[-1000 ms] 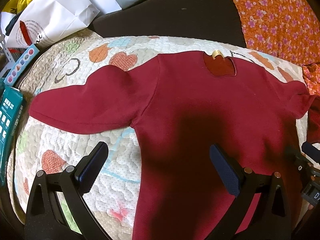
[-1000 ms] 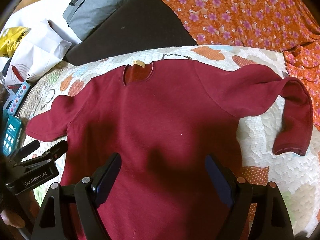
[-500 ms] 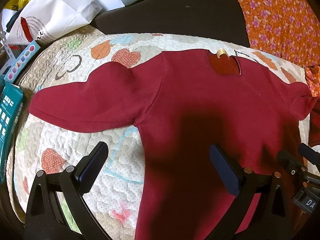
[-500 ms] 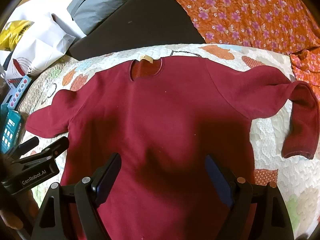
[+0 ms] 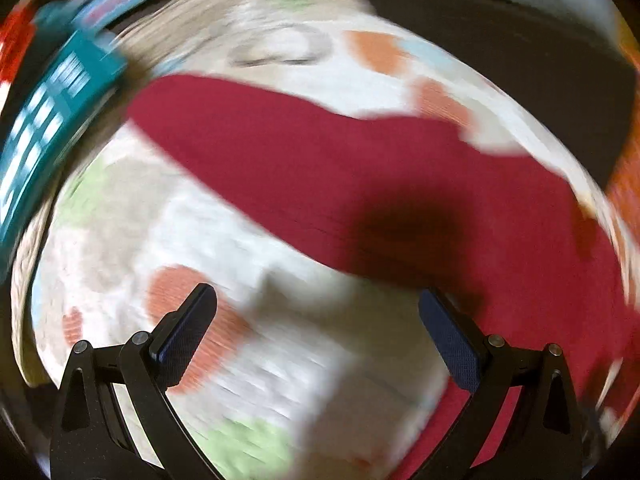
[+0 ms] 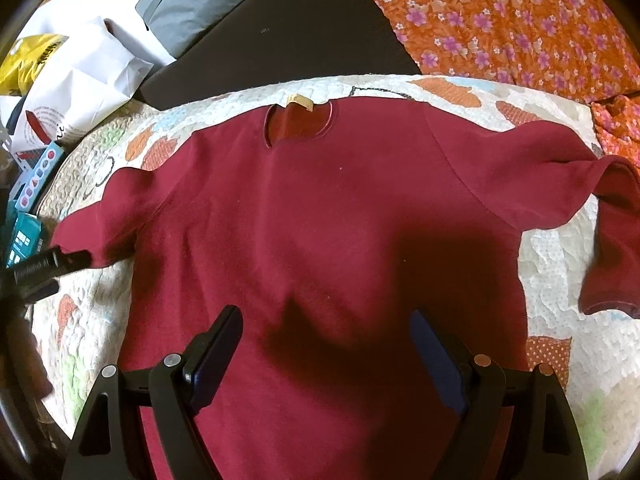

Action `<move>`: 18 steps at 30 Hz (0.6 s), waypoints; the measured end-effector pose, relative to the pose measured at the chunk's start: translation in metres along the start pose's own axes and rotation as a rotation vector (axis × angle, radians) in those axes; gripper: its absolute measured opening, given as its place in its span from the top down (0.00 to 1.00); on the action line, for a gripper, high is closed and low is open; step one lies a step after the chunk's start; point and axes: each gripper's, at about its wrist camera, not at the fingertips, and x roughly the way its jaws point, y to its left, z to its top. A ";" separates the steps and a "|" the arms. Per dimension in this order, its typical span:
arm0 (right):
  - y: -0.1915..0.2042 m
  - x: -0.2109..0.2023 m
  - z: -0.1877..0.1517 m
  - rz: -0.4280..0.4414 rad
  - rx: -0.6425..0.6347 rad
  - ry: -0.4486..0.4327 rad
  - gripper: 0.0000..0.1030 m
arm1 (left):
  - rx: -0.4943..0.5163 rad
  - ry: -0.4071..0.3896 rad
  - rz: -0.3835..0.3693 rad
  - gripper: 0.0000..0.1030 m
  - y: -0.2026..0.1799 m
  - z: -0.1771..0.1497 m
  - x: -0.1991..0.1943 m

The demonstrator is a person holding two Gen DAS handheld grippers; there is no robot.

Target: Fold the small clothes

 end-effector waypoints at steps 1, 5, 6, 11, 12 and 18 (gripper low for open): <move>-0.001 0.002 0.000 0.005 0.005 0.007 0.18 | -0.083 0.008 0.006 0.02 0.024 0.012 0.006; -0.004 0.010 -0.001 0.004 0.017 0.025 0.18 | -0.290 -0.047 0.067 0.07 0.091 0.041 0.018; -0.004 0.013 -0.001 0.005 0.020 0.028 0.18 | -0.318 -0.060 0.077 0.08 0.101 0.045 0.021; -0.001 0.024 -0.001 0.002 0.014 0.051 0.18 | -0.452 -0.098 0.059 0.13 0.145 0.077 0.048; 0.001 0.026 -0.001 -0.007 0.005 0.050 0.18 | -0.463 -0.099 0.059 0.15 0.148 0.083 0.054; 0.003 0.029 0.003 -0.020 -0.025 0.045 0.18 | -0.351 -0.184 0.069 0.82 0.126 0.107 0.066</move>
